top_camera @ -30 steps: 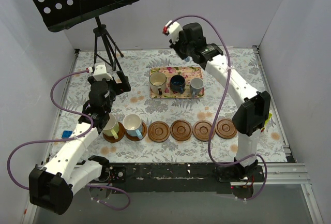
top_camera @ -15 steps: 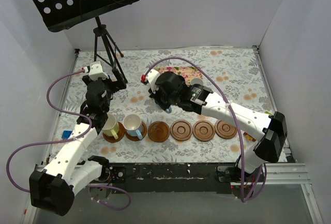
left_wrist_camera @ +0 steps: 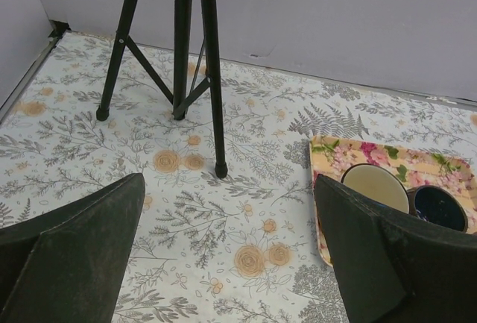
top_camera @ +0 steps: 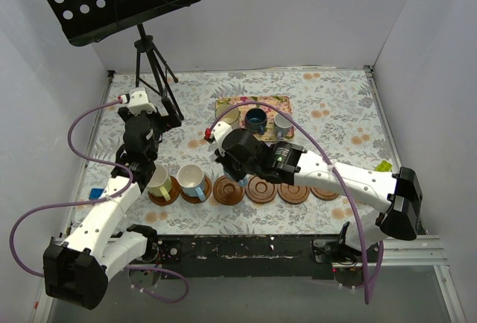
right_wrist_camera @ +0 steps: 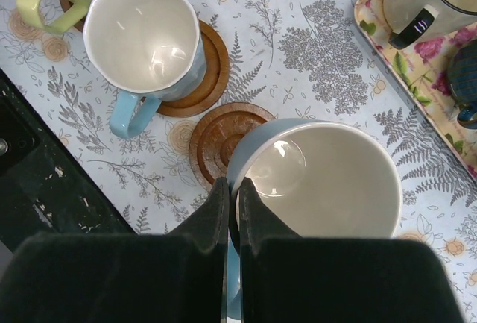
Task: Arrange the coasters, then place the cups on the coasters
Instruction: Place the cup on the coaster.
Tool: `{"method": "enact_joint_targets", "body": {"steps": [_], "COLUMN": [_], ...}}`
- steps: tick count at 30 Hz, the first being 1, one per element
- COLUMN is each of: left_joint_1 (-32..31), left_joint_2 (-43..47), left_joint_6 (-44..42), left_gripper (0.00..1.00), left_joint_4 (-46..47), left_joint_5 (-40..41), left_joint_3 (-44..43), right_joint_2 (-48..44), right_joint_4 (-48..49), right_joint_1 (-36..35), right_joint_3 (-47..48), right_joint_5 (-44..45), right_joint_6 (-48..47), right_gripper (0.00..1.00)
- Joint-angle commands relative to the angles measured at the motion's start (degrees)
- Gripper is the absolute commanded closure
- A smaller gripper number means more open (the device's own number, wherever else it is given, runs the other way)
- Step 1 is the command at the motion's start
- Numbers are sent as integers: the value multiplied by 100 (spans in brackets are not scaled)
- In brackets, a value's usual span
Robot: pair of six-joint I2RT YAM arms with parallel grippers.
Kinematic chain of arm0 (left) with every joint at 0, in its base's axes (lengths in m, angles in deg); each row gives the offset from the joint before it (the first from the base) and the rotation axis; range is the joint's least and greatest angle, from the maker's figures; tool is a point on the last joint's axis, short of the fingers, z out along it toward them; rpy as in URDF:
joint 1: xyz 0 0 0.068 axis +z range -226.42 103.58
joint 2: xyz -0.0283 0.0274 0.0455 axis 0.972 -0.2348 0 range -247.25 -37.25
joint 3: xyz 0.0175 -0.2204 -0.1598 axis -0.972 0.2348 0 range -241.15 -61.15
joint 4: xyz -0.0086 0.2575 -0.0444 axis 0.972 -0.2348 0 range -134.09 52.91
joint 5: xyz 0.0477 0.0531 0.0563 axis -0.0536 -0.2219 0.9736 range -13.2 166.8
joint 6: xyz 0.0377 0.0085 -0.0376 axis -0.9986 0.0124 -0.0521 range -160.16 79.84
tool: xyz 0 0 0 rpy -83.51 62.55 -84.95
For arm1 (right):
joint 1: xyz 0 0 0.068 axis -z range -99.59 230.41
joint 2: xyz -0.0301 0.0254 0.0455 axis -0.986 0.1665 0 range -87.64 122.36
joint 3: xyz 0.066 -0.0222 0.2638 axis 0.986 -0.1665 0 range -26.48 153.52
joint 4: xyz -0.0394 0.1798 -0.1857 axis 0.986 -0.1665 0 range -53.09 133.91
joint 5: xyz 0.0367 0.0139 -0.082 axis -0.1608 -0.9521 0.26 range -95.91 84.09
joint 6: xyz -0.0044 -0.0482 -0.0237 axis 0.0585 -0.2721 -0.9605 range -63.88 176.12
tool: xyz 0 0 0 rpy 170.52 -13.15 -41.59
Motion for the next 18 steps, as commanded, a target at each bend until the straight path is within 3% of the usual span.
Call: {"method": "enact_joint_targets", "body": {"steps": [1, 9, 18], "left_joint_1": [26, 26, 26], "left_joint_2": [-28, 130, 60], "left_joint_6": [-9, 369, 405], "left_gripper": [2, 2, 2], "left_joint_4": [-60, -456, -606], "left_joint_5": [-115, -731, -652], "left_joint_3": [-196, -311, -346], "right_joint_2": [-220, 246, 624], "right_joint_4": [696, 943, 1136], "right_joint_1": [-144, -285, -356], "right_joint_3": [-30, 49, -57], "right_joint_5": [312, 619, 821], "right_joint_6": [142, 274, 318], "right_gripper": [99, 99, 99]}}
